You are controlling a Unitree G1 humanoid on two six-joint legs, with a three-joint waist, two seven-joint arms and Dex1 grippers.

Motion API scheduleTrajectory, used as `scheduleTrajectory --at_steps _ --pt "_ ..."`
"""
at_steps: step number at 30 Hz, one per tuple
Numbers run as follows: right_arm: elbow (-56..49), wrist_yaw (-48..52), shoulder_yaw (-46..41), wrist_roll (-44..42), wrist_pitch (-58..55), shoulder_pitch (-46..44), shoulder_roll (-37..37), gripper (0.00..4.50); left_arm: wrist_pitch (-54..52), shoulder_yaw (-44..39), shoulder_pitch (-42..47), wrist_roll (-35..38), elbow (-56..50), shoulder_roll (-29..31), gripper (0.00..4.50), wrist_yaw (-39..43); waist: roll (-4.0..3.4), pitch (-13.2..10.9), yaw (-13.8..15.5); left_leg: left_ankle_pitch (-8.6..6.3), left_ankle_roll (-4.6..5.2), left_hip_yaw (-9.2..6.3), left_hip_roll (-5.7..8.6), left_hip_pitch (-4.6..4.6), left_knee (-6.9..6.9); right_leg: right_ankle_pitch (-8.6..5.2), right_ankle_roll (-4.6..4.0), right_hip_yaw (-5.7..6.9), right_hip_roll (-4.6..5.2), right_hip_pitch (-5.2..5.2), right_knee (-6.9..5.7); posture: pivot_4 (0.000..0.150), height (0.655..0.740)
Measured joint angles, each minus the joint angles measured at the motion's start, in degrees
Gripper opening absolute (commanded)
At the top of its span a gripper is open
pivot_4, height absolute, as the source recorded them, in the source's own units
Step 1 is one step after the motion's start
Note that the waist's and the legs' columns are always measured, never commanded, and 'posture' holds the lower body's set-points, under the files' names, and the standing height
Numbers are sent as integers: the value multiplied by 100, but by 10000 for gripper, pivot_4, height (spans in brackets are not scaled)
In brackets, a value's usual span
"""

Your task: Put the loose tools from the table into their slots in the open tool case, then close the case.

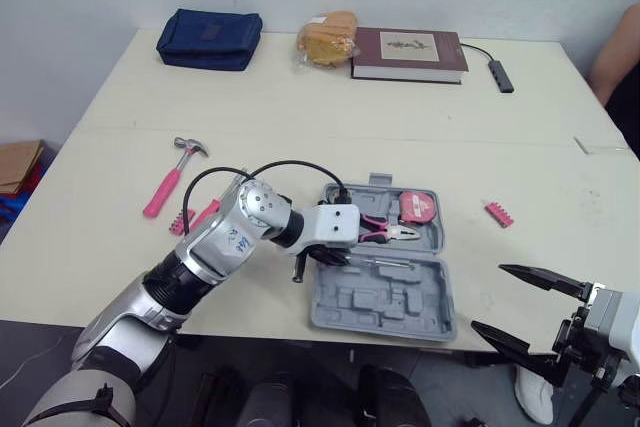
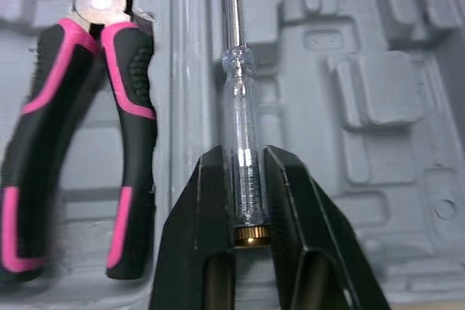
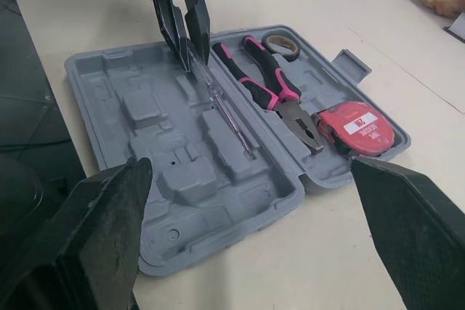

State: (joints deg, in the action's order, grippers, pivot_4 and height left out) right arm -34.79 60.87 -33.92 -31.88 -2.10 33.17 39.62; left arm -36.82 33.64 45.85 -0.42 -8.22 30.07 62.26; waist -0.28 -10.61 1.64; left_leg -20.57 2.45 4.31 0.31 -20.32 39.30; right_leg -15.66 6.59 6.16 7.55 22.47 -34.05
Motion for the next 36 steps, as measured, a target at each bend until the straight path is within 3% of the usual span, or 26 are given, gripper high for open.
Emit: scheduleTrajectory --at_steps 23,24,26,27,32,36 --pt "0 -2 49 11 9 -62 1 45000 442 84 64 -651 -32 48 171 12 0 0 -2 1 1 0 0 0 2 0 0 0 0 0 -2 1500 7400" --pt "0 -2 55 11 9 -62 1 45000 461 84 64 -660 -30 48 10205 11 0 0 -2 1 1 0 0 0 2 0 0 0 0 0 -2 1500 7400" --pt "0 -2 113 11 9 -64 1 45000 512 83 63 -682 -28 52 16828 13 0 0 -1 1 2 0 0 0 2 0 0 0 0 0 -3 1500 7400" --pt "0 -2 159 11 9 -64 1 45000 559 81 63 -698 -25 53 22637 0 0 0 0 1 2 0 0 0 2 0 0 0 0 0 -3 1500 7400" --pt "0 -2 208 11 7 -62 4 45000 674 -34 65 -699 -218 319 42446 107 0 0 -7 1 1 0 -1 0 2 0 0 2 -1 1 -2 1500 7400" --pt "0 -2 221 8 0 -64 5 45000 705 -191 88 -657 -476 517 42446 287 -1 0 -8 1 2 0 0 0 3 0 0 1 0 0 -3 1500 7400"
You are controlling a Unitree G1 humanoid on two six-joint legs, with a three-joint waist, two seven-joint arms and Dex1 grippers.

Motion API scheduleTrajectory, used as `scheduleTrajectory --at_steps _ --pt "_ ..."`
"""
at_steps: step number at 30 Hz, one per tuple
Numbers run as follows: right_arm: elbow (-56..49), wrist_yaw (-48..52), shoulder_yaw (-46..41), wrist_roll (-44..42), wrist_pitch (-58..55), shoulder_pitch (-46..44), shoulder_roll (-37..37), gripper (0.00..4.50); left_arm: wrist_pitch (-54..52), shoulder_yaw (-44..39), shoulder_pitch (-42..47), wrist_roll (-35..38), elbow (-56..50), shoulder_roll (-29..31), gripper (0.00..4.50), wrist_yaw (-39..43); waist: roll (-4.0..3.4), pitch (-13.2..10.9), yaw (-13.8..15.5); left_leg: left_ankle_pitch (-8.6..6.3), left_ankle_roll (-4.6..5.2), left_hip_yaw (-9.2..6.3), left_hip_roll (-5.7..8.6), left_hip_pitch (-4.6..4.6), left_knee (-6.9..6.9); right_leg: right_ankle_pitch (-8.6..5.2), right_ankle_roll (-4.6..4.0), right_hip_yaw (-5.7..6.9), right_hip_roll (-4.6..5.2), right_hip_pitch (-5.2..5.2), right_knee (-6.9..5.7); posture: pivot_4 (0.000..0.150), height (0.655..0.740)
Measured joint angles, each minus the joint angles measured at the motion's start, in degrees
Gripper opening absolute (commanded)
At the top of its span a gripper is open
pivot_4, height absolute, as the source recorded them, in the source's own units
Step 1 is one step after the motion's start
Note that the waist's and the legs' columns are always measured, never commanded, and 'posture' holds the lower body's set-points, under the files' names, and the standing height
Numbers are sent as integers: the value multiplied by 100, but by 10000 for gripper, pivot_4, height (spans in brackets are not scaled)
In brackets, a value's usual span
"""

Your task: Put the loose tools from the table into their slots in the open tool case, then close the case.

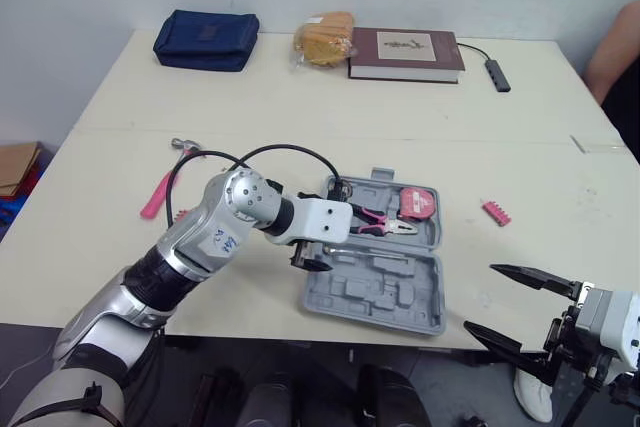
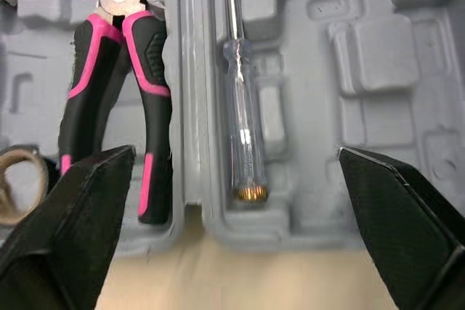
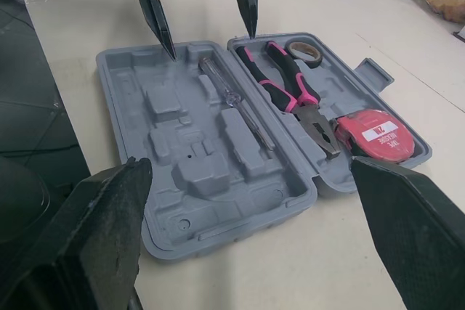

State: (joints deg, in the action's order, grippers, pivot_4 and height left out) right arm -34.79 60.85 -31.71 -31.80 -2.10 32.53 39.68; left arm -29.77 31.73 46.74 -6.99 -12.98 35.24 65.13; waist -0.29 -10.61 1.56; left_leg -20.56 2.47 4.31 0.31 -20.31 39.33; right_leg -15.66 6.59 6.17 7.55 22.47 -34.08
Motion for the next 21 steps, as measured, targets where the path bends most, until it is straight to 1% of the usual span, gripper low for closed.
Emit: scheduleTrajectory --at_steps 2,3,4,6,7,8,9,12,13,17,21 --pt "0 -1 26 0 -7 -15 0 45000 218 -113 -21 73 22 -86 42446 -18 0 0 17 0 0 -1 0 -1 2 0 0 1 1 0 0 1500 7400" --pt "0 -1 30 0 -8 -22 0 45000 304 -165 -32 121 39 -144 39913 -44 0 0 21 0 0 -1 0 -2 3 0 0 2 1 0 0 1500 7400" --pt "0 -3 32 1 -9 -22 0 45000 478 -345 -108 293 113 -339 37080 -113 -1 0 24 -1 2 -1 1 -2 4 0 0 1 2 -1 1 1500 7400" --pt "1 -4 51 3 -9 -30 -1 45000 820 -841 -377 819 452 -940 30499 -302 0 0 32 -3 5 -6 0 -8 18 1 1 5 5 -2 0 1500 7400" --pt "1 -4 55 3 -9 -35 -1 45000 911 -912 -461 946 534 -1065 25641 -339 0 0 27 -3 5 -7 0 -8 20 1 2 6 4 -2 -2 1500 7400" --pt "5 -4 55 4 -9 -32 -1 45000 1012 -963 -542 1078 662 -1188 22433 -361 0 0 21 -3 5 -7 -1 -8 22 1 2 7 4 -2 -2 1500 7400" --pt "12 -5 60 8 -9 -39 -1 45000 1024 -1058 -651 1198 821 -1318 16649 -406 0 0 16 -3 5 -7 0 -8 24 1 2 8 3 -2 -6 1500 7400" --pt "16 -14 63 36 -17 2 -1 45000 1288 -1059 -768 1213 1238 -1385 1948 -447 -1 1 3 -3 3 -5 0 -6 27 1 2 9 1 -1 -13 1500 7400" --pt "16 -17 66 41 -25 32 -2 45000 1400 -1032 -796 1200 1322 -1408 901 -443 -1 1 3 -3 4 -5 0 -6 27 1 2 8 1 -1 -13 1500 7400" --pt "16 -28 79 46 -31 118 -8 45000 1771 -853 -878 1001 1665 -1614 901 -590 0 0 23 -5 7 -6 1 -9 31 1 3 8 4 -2 -12 1500 7400" --pt "16 -46 79 46 -29 191 -51 45000 1839 -837 -874 934 1852 -1633 901 -619 -1 1 13 -7 6 -6 0 -9 31 1 3 8 3 -1 -12 1500 7400"
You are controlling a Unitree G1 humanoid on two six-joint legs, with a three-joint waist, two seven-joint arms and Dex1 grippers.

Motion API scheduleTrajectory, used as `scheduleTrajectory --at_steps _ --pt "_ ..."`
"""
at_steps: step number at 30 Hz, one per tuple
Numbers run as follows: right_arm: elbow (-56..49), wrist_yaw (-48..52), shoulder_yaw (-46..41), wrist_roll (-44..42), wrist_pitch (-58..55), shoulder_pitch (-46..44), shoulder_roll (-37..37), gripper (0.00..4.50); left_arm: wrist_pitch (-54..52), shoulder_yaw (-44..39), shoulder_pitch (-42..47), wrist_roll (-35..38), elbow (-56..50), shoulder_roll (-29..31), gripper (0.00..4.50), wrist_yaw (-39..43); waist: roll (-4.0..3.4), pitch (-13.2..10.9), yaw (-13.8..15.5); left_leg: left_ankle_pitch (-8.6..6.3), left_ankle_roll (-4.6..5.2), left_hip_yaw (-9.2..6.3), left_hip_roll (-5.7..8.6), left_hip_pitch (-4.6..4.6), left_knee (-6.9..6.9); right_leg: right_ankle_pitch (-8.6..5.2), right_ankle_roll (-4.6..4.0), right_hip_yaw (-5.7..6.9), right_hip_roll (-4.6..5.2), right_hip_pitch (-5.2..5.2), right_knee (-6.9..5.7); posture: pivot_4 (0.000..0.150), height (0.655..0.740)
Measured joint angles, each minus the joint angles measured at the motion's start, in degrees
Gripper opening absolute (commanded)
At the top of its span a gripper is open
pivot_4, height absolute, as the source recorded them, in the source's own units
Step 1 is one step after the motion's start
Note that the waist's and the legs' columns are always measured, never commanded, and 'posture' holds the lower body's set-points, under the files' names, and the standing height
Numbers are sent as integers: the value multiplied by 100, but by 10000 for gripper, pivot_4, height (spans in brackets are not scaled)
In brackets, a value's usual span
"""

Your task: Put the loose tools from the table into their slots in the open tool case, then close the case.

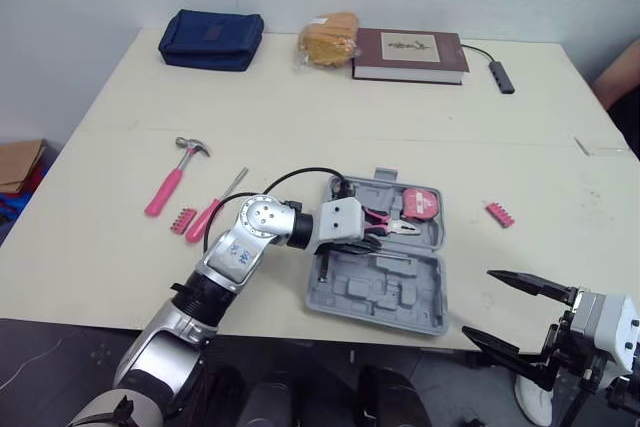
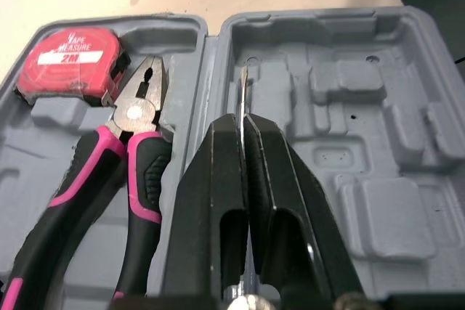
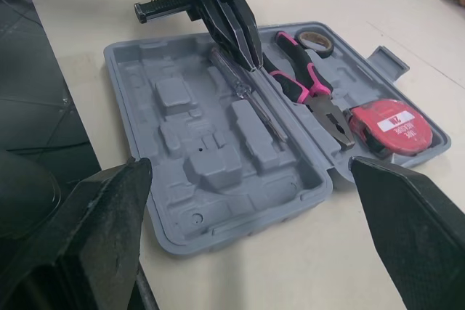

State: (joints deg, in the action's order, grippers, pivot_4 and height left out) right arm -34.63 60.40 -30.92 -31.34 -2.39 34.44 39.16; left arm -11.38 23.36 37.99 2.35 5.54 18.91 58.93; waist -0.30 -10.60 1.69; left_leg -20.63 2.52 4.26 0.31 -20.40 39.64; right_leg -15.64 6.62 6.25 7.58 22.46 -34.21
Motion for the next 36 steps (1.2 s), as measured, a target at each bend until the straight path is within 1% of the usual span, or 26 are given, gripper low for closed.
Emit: scheduleTrajectory --at_steps 6,17,24,34,36 --pt "-1 -43 0 0 0 26 -53 45000 -40 33 28 -175 226 2 901 -15 0 0 -4 0 0 0 0 0 0 0 0 0 0 1 0 1500 7400" --pt "0 -75 -2 0 10 67 -73 45000 -41 206 75 -384 253 77 901 40 0 2 -2 -2 0 0 0 5 0 0 0 -3 4 -4 1 1500 7400" --pt "2 -104 -3 49 20 89 -103 45000 -68 456 212 -628 381 110 901 -7 16 38 -6 -4 -1 0 -2 18 0 -1 -1 -7 7 -12 19 1500 7400" --pt "10 -123 -3 96 35 86 -152 45000 -30 483 238 -699 445 125 901 -49 21 106 -10 -12 2 -1 -6 29 0 -1 -3 -8 53 -23 22 1500 7400" --pt "12 -121 -4 97 79 99 -171 45000 222 317 142 -502 540 122 901 1 19 105 -23 -13 1 -1 -6 20 0 -2 -5 -7 56 -9 19 1500 7400"
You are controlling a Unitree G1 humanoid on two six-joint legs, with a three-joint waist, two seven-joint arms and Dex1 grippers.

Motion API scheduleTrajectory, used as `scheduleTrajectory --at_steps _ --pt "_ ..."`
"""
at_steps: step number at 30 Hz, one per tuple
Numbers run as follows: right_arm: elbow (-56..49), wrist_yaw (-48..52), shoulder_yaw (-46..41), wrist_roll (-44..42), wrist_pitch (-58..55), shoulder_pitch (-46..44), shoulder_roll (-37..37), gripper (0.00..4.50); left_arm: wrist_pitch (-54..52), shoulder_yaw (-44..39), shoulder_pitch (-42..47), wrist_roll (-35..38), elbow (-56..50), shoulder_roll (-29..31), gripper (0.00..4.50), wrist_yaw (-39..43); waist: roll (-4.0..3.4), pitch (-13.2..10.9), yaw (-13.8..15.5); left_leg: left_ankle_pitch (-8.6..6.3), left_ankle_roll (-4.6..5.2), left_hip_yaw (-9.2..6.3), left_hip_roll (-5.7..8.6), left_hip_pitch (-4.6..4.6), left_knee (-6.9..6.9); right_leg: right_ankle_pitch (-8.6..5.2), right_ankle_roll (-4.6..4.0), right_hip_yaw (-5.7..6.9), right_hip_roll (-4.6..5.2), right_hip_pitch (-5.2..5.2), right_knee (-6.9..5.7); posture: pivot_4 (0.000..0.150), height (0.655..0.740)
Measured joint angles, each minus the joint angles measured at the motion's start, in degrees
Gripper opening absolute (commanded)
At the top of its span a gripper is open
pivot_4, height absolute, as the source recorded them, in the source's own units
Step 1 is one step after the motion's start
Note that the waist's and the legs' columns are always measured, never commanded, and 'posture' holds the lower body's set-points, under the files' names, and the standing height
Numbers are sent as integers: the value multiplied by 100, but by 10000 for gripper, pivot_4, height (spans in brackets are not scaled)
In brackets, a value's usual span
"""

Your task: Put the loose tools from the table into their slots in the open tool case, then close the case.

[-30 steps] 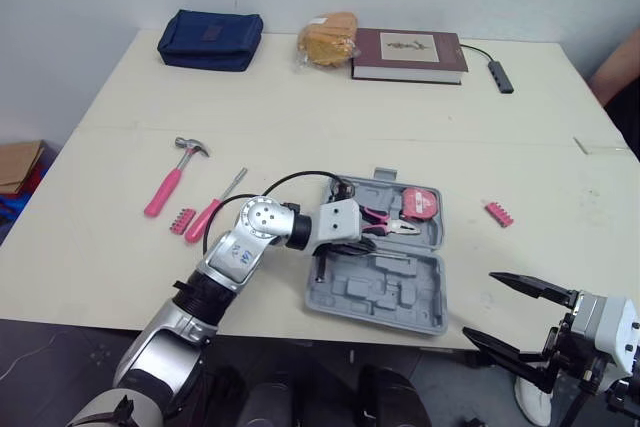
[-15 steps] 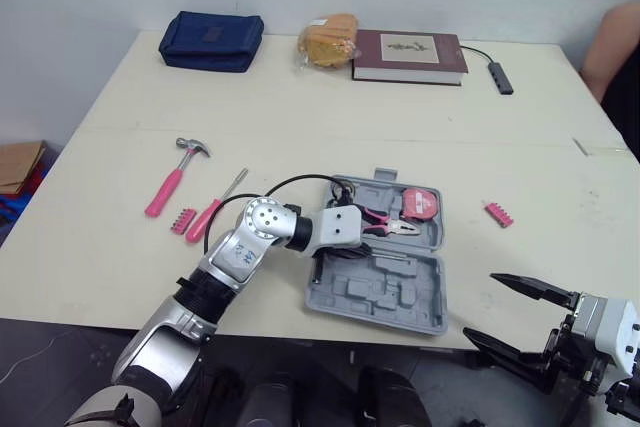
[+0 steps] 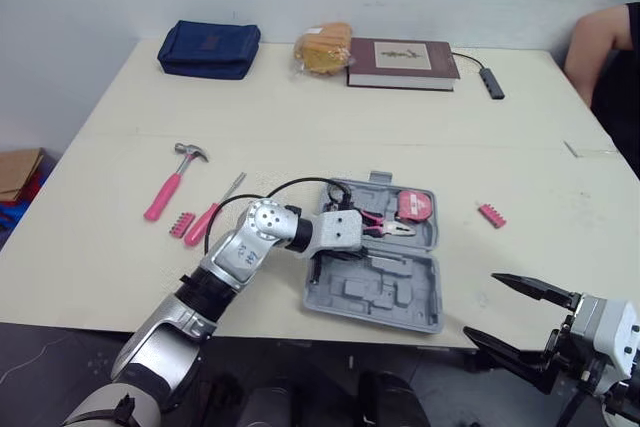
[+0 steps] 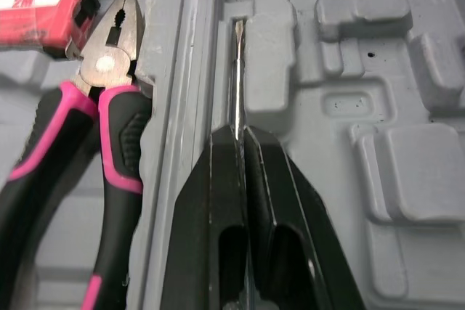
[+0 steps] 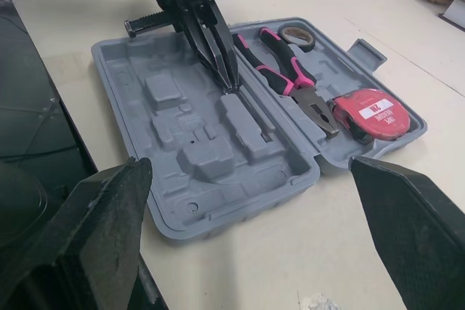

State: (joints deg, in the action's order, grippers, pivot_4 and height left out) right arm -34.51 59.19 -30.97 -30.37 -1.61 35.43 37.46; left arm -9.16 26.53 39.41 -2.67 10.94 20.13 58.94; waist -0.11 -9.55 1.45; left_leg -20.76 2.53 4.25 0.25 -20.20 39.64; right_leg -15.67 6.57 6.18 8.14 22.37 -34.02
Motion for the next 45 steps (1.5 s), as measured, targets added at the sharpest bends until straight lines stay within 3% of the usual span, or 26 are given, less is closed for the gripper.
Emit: scheduleTrajectory --at_steps 3,6,9,10,11,15,18,22,27,30,33,38,45 --pt "198 117 -310 -7 206 15 0 45000 548 -836 -256 950 66 171 901 506 -11 -17 -3 0 -2 0 0 -15 0 -3 -5 14 1 15 -1 1500 7400" --pt "484 243 -748 -29 570 -54 8 45000 845 -1755 -282 1513 30 566 8708 548 -8 -19 1 0 -1 1 2 -11 1 -2 -4 16 2 8 0 1500 7400" --pt "1008 501 -1085 91 1059 -20 40 45000 791 -2334 -633 1972 84 1221 21233 970 -12 -21 -25 -1 -3 6 1 -7 -6 -3 -4 16 -7 8 0 1500 7400" --pt "1292 602 -1269 146 1263 -4 49 45000 838 -2597 -813 2051 248 1539 22945 1076 -12 -25 -34 -1 -3 9 0 -5 -7 -3 -4 14 -14 9 0 1500 7400" --pt "1502 669 -1390 177 1417 -3 52 45000 882 -2814 -913 2072 418 1730 28851 1078 -11 -29 -32 -1 -3 9 0 -4 -9 -3 -4 15 -17 9 3 1500 7400" --pt "2204 691 -1618 228 1958 -156 -5 45000 1211 -3644 -1331 2048 1231 2421 44729 843 -12 -34 -27 -7 -4 9 0 -2 -11 -3 -4 11 3 10 5 1500 7400" --pt "2692 589 -1661 321 2407 -310 -118 45000 1659 -4300 -1877 2020 1912 2905 44729 575 -14 -36 -30 -11 -10 9 0 1 -35 -3 -5 13 11 15 15 1500 7400" --pt "3593 511 -1672 454 2890 -397 -198 45000 1807 -5077 -2801 2161 1977 2990 44729 284 -20 -39 -17 -16 -13 9 5 0 -53 -3 -5 18 22 15 16 1500 7400" --pt "4334 413 -1691 461 3265 -459 -182 45000 1931 -5710 -3283 2199 2508 3172 44729 -140 -15 -43 -27 -29 -40 9 4 4 -54 -6 -11 19 24 18 18 1500 7400" --pt "5253 328 -1841 577 3658 -307 -162 45000 1980 -6411 -3742 2276 3300 3582 44729 -505 -15 -45 -88 -34 -51 11 1 12 -70 -15 -26 21 23 21 15 1500 7400" --pt "5938 231 -1900 603 3887 -346 -162 45000 1990 -6624 -3971 2315 3494 3617 44729 -569 -28 -52 -139 -34 -46 17 4 13 -66 -13 -23 18 31 18 13 1500 7400" --pt "6102 232 -1818 547 4016 -511 -84 45000 1793 -6608 -3970 2492 3274 3438 44729 -547 -29 -53 -154 -33 -52 17 1 23 -69 -16 -27 14 32 18 2 1500 7400" --pt "5065 306 -1200 191 3484 -612 -70 45000 1310 -6374 -3898 2685 2282 3173 44729 -499 -36 -57 -161 -34 -56 17 1 21 -70 -18 -31 14 31 19 3 1500 7400"
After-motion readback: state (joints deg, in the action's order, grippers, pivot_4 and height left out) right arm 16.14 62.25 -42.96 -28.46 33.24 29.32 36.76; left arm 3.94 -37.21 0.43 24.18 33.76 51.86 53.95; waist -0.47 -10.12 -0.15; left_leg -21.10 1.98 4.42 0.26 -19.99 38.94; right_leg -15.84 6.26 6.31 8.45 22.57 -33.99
